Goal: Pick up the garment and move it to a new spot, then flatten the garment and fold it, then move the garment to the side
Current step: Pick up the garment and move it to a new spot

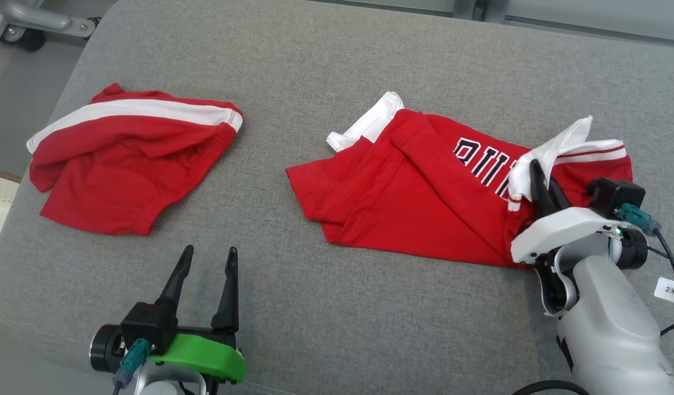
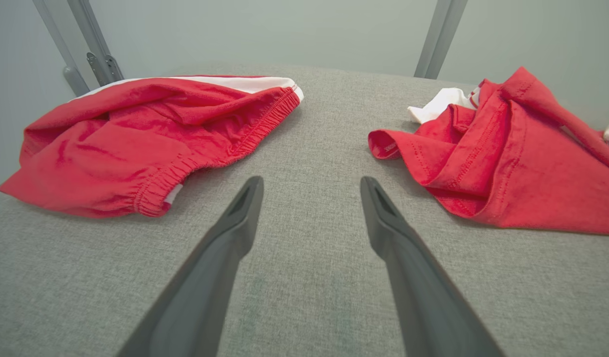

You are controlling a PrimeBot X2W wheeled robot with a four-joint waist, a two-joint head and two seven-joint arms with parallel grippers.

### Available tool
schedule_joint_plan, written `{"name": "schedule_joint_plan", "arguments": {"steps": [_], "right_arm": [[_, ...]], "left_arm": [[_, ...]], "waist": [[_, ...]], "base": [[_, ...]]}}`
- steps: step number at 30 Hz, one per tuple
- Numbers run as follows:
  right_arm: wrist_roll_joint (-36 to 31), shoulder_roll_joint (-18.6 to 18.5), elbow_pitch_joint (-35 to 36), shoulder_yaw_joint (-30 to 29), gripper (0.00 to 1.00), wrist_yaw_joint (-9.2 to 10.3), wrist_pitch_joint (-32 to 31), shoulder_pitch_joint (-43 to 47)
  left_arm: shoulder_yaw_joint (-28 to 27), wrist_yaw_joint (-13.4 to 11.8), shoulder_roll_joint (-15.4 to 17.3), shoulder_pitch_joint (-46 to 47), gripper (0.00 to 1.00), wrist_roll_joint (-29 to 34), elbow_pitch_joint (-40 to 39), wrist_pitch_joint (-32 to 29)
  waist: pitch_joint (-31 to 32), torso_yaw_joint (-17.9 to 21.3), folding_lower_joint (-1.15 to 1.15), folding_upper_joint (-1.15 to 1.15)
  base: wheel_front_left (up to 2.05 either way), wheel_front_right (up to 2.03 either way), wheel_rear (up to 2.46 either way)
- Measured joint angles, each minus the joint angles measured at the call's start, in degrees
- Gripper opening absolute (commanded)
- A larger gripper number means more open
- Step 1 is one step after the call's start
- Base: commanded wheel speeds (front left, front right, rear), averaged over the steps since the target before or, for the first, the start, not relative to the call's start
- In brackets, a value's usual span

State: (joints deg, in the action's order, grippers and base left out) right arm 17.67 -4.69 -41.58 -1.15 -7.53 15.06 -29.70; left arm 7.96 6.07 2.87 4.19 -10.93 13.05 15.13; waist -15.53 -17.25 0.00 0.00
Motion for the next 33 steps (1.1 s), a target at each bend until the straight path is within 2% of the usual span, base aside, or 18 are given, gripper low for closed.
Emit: {"name": "schedule_joint_plan", "arguments": {"steps": [6,7,15,19,23,30,31,32,33], "right_arm": [[0.2,-0.6,6.8,-0.5,0.00,0.01,0.0,-1.0],[0.2,-1.3,10.3,-0.2,0.00,0.01,0.0,-2.1],[2.4,-5.0,24.1,1.6,0.00,0.01,0.0,-9.1],[3.4,-5.1,29.1,2.0,0.00,0.01,0.0,-7.7],[5.3,-4.8,28.1,2.8,0.00,0.00,0.0,2.6],[7.0,-4.3,20.0,-2.1,0.00,0.03,0.0,18.7],[7.1,-4.1,19.0,-2.9,0.29,0.03,0.0,19.7],[7.0,-4.0,17.9,-3.7,1.00,0.02,0.0,20.1],[7.0,-4.0,16.5,-4.4,1.00,0.02,0.0,20.3]], "left_arm": [[0.9,0.0,0.0,0.5,1.00,-0.6,0.0,0.0],[1.1,0.0,0.0,0.5,1.00,-0.6,0.1,0.0],[1.4,0.2,0.0,0.7,1.00,0.0,0.7,0.0],[1.5,0.5,0.0,0.5,1.00,0.4,1.1,0.0],[1.3,0.5,0.0,-0.5,1.00,0.3,1.7,0.0],[1.0,0.9,0.0,-1.5,1.00,0.5,2.3,0.0],[0.9,1.0,0.0,-1.5,1.00,0.5,2.3,0.0],[0.9,1.0,0.0,-1.5,1.00,0.6,2.4,0.0],[1.0,1.0,0.0,-1.5,1.00,0.9,2.5,0.0]], "waist": [[-0.2,0.9,0.00,0.00],[0.0,1.3,0.00,0.00],[1.7,3.6,0.00,0.00],[2.6,5.2,0.00,0.00],[3.5,7.4,0.00,0.00],[4.7,12.1,0.00,0.00],[4.8,12.9,0.00,0.00],[4.9,13.5,0.00,0.00],[5.0,14.2,0.00,0.00]], "base": [[0.00,0.00,0.00],[0.00,0.00,0.00],[0.00,0.00,0.00],[0.00,0.00,0.00],[0.00,0.00,0.00],[0.00,0.00,0.00],[0.00,0.00,0.00],[0.00,0.00,0.00],[0.00,0.00,0.00]]}}
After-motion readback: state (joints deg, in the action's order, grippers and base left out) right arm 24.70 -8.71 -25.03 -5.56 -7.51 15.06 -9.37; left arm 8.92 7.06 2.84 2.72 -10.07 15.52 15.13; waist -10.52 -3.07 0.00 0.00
